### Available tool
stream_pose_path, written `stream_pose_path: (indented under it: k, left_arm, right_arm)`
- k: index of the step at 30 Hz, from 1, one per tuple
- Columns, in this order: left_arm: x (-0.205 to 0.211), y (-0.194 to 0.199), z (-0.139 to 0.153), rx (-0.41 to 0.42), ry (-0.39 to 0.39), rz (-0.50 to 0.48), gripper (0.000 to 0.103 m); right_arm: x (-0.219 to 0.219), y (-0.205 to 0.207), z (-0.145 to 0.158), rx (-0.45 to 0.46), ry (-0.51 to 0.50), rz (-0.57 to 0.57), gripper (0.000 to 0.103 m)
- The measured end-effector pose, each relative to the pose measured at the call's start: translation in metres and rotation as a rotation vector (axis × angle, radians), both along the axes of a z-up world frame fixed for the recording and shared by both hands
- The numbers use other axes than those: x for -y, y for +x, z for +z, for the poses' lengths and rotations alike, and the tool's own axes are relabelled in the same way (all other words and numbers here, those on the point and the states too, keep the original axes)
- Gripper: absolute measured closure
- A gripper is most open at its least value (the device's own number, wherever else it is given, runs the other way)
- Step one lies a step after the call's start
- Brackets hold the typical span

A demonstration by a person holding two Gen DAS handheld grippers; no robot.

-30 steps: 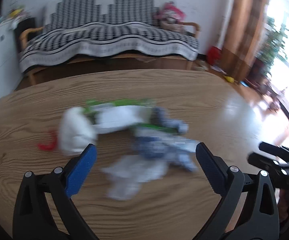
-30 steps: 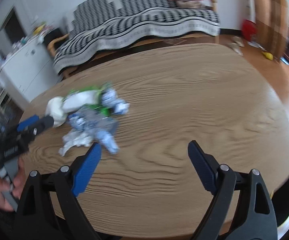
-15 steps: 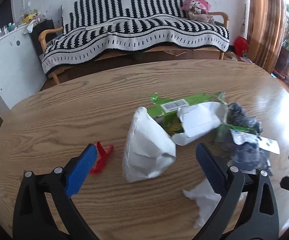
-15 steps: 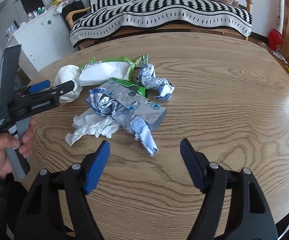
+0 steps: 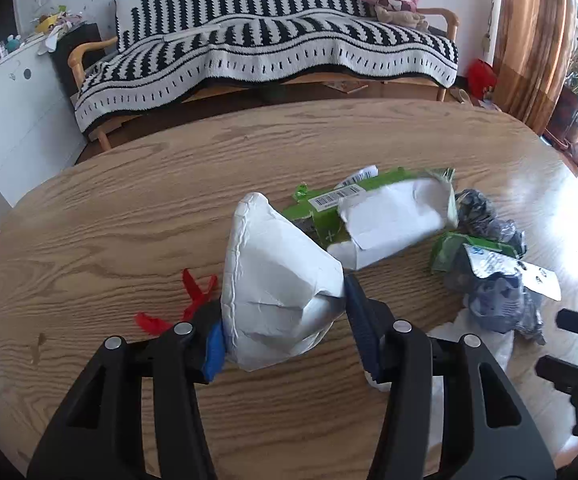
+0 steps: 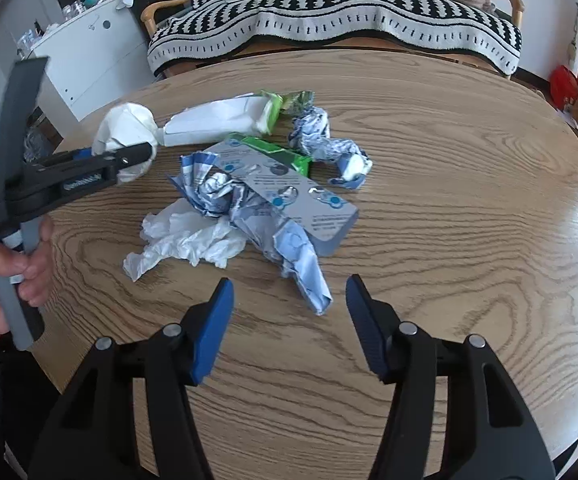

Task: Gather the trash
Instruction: 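Return both tools to the table and grasp the white paper cup with the left tool, then grasp the crumpled blue-white foil with the right tool while the left tool holds the cup, then carry both items to the bin and open the right tool to drop the foil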

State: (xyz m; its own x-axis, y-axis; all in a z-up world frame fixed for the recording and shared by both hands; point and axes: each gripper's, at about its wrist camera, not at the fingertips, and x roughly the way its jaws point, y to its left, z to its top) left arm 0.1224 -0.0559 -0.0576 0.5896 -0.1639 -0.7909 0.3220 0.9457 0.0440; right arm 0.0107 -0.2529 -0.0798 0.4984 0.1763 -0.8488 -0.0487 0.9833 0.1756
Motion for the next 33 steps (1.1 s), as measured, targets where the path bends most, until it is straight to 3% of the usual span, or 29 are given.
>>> stream_pose_path:
  k: [9,10,11,14,23,33]
  left_arm:
    - [-0.014,-0.02,0.036,0.046,-0.098,0.031,0.052]
    - [-0.013,-0.021,0.038,0.048,-0.101,0.03,0.052]
    - [-0.013,-0.022,0.038,0.049,-0.101,0.031,0.052]
    - [-0.01,-0.023,0.04,0.047,-0.091,0.034,0.052]
    - [0.006,-0.033,0.049,0.069,-0.113,-0.001,0.052]
    - [0.07,-0.065,0.058,0.072,-0.138,-0.127,0.052]
  right_arm:
    - [-0.01,0.018,-0.012,0.004,-0.033,0.015,0.059]
    - [-0.009,0.02,-0.013,0.003,-0.041,0.013,0.065]
    - [-0.009,0.021,-0.013,0.004,-0.048,0.011,0.08]
    - [-0.008,0.02,-0.009,0.011,-0.011,0.017,0.086]
    - [0.003,-0.011,0.046,0.14,0.112,0.02,0.087]
    - [0.094,-0.06,0.059,0.145,0.075,-0.202,0.087]
